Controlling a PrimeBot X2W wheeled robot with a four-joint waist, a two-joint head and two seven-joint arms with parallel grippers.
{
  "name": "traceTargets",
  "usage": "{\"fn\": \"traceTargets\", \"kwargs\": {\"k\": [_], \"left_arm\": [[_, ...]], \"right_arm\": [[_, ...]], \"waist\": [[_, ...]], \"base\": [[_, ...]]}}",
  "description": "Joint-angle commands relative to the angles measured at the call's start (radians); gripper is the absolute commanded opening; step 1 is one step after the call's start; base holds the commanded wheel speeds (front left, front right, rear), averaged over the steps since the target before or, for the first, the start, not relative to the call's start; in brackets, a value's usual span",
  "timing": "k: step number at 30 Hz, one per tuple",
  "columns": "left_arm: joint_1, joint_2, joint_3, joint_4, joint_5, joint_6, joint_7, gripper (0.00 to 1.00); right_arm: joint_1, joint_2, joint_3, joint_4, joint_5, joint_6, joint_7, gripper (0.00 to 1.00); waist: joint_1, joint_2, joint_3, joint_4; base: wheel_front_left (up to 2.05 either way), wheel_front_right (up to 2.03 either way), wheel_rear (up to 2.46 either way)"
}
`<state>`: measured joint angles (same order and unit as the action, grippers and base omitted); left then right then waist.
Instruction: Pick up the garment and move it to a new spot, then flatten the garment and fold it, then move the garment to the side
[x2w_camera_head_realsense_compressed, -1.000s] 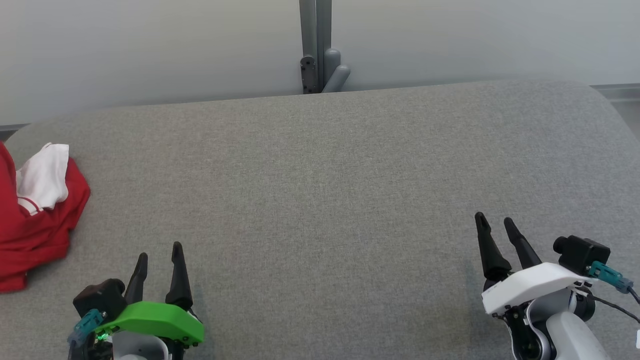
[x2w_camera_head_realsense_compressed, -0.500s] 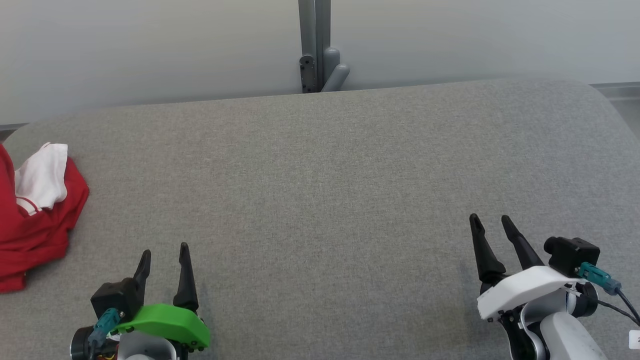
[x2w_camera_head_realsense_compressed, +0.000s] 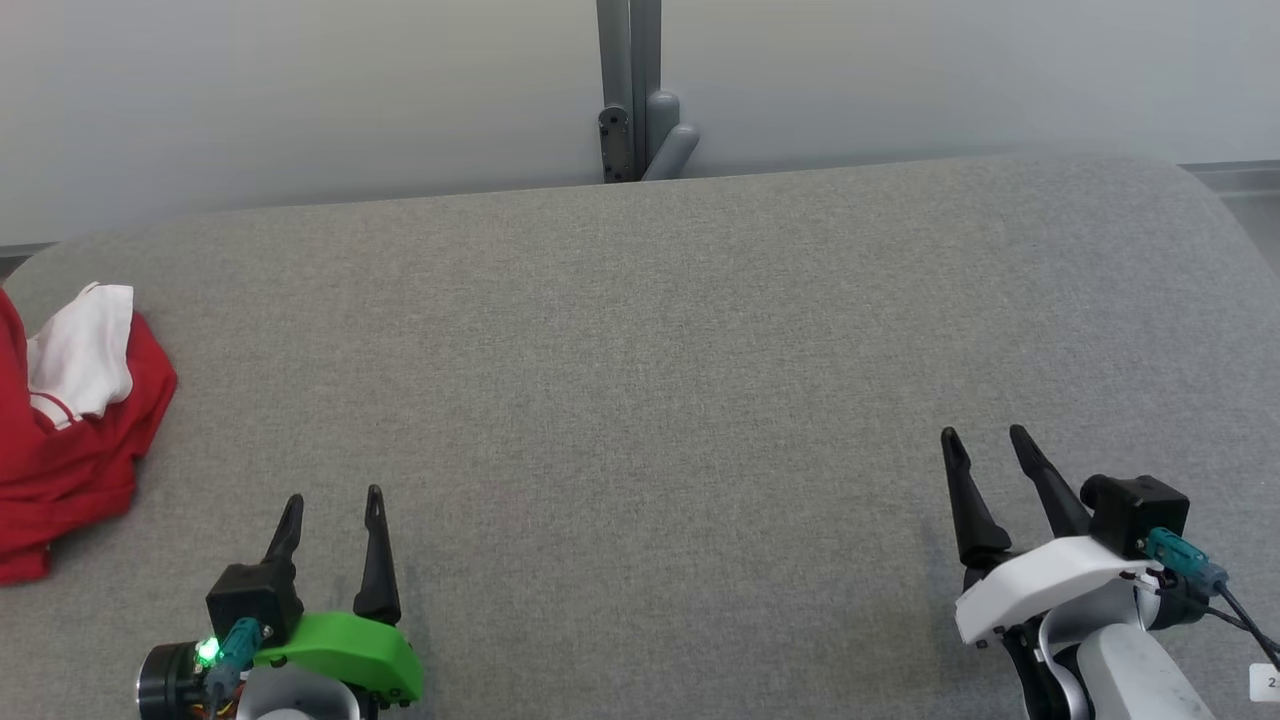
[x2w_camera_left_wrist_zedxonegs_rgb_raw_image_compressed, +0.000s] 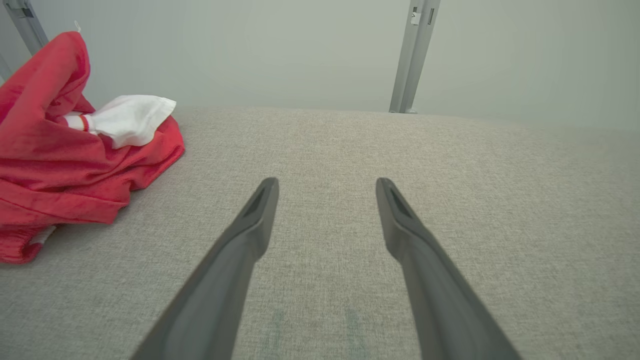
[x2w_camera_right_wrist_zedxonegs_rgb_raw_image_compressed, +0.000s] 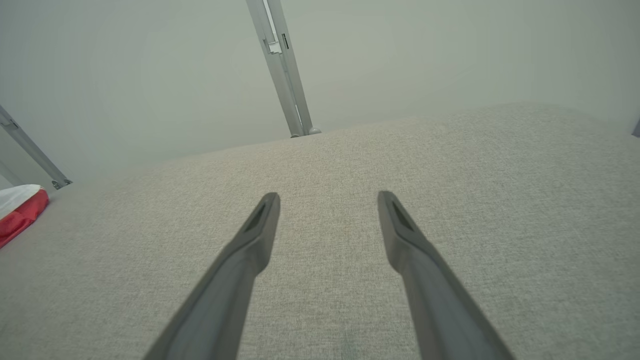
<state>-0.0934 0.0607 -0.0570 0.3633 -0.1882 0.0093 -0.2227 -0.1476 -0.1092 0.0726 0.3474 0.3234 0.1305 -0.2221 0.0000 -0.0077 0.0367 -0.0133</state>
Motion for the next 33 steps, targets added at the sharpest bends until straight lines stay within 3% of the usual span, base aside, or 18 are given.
{"fn": "traceTargets", "kwargs": {"k": [1, 22, 27, 33], "left_arm": [[-0.01, 0.009, 0.002, -0.001, 0.022, 0.008, -0.01, 1.0], [-0.022, 0.004, 0.002, 0.003, 0.172, 0.02, -0.044, 1.0], [-0.02, 0.0, 0.009, -0.009, 0.155, 0.025, -0.042, 1.0], [-0.021, -0.003, 0.023, -0.001, 0.147, 0.025, -0.042, 1.0]], "right_arm": [[-0.011, -0.002, -0.003, -0.002, -0.025, 0.0, -0.008, 1.0], [-0.018, -0.002, -0.005, -0.003, -0.182, 0.0, -0.046, 1.0], [-0.022, -0.008, 0.005, -0.004, -0.174, 0.0, -0.044, 1.0], [-0.026, -0.014, 0.021, -0.018, -0.17, 0.0, -0.044, 1.0]], "waist": [[0.0, 0.0065, 0.001, 0.0], [0.0, 0.0077, 0.022, 0.019], [0.0, 0.0077, 0.035, 0.07], [0.0, 0.0077, 0.056, 0.187]], "base": [[0.0, 0.0, 0.0], [0.0, 0.0, 0.0], [0.0, 0.0, 0.0], [0.0, 0.0, 0.0]]}}
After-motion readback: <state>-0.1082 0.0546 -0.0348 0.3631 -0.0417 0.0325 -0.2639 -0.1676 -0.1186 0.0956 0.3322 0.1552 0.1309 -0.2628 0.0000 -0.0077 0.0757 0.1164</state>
